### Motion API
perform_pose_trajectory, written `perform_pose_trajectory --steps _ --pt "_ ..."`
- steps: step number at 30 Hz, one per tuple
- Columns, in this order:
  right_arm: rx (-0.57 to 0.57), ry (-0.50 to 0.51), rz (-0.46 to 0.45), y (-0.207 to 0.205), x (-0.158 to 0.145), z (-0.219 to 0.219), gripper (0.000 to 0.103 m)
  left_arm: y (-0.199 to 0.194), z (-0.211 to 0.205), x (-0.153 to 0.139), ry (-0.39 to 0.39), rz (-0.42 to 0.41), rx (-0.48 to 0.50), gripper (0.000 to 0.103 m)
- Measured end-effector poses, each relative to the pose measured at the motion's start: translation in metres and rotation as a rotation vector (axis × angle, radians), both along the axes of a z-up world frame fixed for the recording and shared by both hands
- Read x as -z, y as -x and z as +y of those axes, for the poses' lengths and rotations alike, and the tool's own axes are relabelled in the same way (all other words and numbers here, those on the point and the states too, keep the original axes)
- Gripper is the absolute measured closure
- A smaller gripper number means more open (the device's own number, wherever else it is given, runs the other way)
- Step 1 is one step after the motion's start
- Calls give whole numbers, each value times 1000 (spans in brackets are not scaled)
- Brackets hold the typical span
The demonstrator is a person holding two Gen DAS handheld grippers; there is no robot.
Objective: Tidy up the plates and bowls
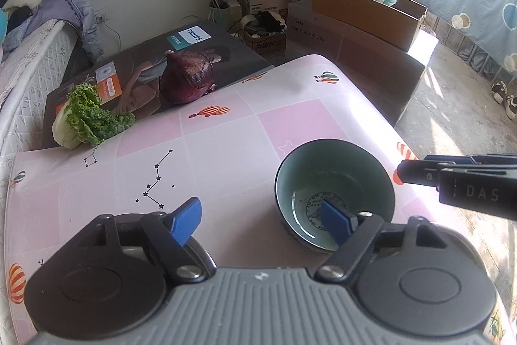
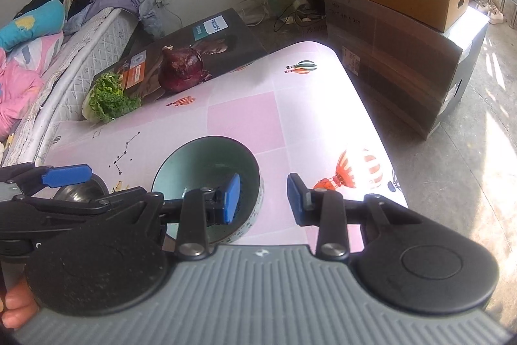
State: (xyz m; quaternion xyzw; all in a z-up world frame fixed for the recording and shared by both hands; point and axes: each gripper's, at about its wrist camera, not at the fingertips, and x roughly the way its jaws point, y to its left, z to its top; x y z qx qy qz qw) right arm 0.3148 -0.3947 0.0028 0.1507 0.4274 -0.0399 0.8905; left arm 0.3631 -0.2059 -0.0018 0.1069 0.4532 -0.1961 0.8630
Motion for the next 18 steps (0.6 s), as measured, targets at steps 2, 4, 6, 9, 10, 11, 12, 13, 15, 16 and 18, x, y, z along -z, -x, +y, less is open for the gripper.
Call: perform_pose_trajectory --steps 2,4,6,9,10,11,12,13,15,16,18 --pt "-9 -22 8 -8 6 0 72 -7 -3 7 -9 28 -11 36" --pt "-8 -43 17 -14 11 -3 73 -11 -5 11 -12 49 -20 44" --pt "-6 -54 28 -19 16 -5 75 -14 -6 14 -15 63 -25 55" --pt "-13 -82 42 -25 24 -6 82 -19 -6 18 -2 96 -33 68" --pt "-14 -94 48 -26 27 -6 83 -20 -5 19 5 104 -34 69" --pt "-15 -106 53 -27 30 -7 86 -21 -5 19 10 110 -35 73" --pt "-16 -118 57 -29 33 -8 89 -21 -6 19 15 118 -34 77" --pt "-17 -131 60 -30 35 -8 90 -21 -8 19 19 124 -32 79" --pt "-18 -151 64 -30 39 -10 93 -22 -9 19 30 140 -30 88" --pt "-17 -155 64 -30 40 -12 94 -23 -11 19 32 144 -31 89" --pt "-13 -171 66 -31 43 -14 96 -23 -13 20 33 151 -32 94"
